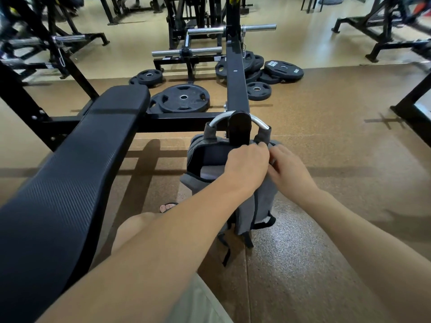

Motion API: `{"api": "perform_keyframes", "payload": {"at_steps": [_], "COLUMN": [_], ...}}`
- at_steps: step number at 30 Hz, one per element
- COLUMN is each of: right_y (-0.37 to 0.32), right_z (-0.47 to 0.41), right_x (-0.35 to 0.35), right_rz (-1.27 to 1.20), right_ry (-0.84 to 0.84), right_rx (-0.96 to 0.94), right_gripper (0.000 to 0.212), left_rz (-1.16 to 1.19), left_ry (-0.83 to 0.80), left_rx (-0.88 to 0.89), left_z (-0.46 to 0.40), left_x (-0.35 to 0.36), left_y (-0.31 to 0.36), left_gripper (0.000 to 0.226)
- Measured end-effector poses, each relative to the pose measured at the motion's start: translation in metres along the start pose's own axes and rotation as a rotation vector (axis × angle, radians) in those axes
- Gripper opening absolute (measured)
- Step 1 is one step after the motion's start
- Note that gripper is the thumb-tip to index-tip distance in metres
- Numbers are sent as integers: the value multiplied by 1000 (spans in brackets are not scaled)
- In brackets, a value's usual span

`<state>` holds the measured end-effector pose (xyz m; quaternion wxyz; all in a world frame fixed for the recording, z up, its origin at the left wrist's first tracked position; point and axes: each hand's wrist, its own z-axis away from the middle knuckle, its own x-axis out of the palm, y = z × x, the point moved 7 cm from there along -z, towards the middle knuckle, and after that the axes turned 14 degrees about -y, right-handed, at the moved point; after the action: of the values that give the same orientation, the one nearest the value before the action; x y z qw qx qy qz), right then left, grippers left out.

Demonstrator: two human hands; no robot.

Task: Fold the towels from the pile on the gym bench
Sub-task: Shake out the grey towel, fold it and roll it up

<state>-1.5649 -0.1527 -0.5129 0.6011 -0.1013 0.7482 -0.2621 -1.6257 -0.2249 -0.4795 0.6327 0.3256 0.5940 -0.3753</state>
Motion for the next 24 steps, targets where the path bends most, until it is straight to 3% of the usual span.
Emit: {"api": "perform_keyframes", "payload": {"at_steps": [2, 6, 14, 19, 24], "right_y": [-2, -8, 1, 10, 20], "right_z": [1, 2, 14, 8, -1], "right_x": [-1, 0, -17, -13, -2], "right_rz": [101, 225, 323, 336, 264], "right_ry": [-53, -109, -159, -146, -159], "right_rx": [-62, -104, -121, -83, 29], "right_gripper": [6, 23, 13, 18, 16], "left_rz": [20, 15, 83, 313, 742], "left_ry": [25, 90, 153, 44, -123], "left_rx": [-19, -47, -133, -452, -612], "left_z": [2, 4, 25, 52, 59], "left_x": [-3, -8, -7, 27, 104], "left_y": [-4, -16, -77, -180, -215], "left_gripper": [17, 15, 12, 20, 25]}}
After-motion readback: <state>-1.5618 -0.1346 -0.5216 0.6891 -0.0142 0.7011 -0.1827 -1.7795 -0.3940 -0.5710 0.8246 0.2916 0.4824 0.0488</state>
